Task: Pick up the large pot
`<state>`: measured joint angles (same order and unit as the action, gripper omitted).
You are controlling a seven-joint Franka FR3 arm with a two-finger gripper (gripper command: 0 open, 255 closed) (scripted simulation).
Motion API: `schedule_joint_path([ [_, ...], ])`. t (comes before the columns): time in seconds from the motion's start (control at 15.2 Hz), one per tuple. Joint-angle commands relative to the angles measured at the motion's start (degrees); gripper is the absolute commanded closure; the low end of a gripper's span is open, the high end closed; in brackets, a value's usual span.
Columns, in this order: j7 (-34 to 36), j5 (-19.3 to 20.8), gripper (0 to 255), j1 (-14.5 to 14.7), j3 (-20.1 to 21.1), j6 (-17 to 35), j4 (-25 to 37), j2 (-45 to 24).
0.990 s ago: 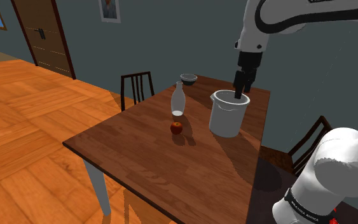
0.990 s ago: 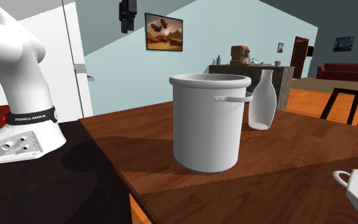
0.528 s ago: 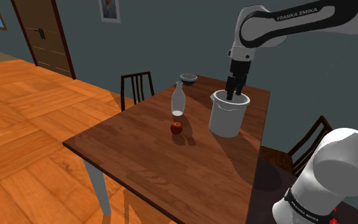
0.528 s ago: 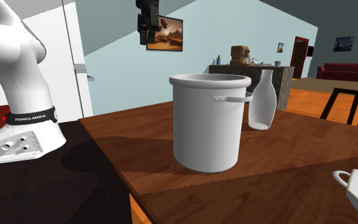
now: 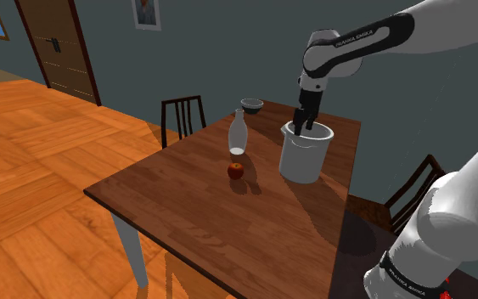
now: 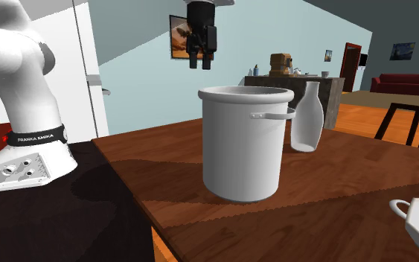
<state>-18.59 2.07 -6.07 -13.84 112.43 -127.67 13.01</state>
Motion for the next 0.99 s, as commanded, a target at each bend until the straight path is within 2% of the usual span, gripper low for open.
schedule_joint_path([
  [0.0, -2.26, -0.76, 0, -0.58, -1.5, 2.36, 1.97, -4.06],
  [0.26, -6.03, -3.32, 0, -1.57, -3.42, 5.47, 7.01, -11.99],
  [0.86, -6.84, -4.3, 0, -1.69, -3.44, 11.12, 3.81, -14.56],
  [0.92, -6.85, -4.3, 255, -1.69, -3.44, 11.18, 3.74, -14.55],
])
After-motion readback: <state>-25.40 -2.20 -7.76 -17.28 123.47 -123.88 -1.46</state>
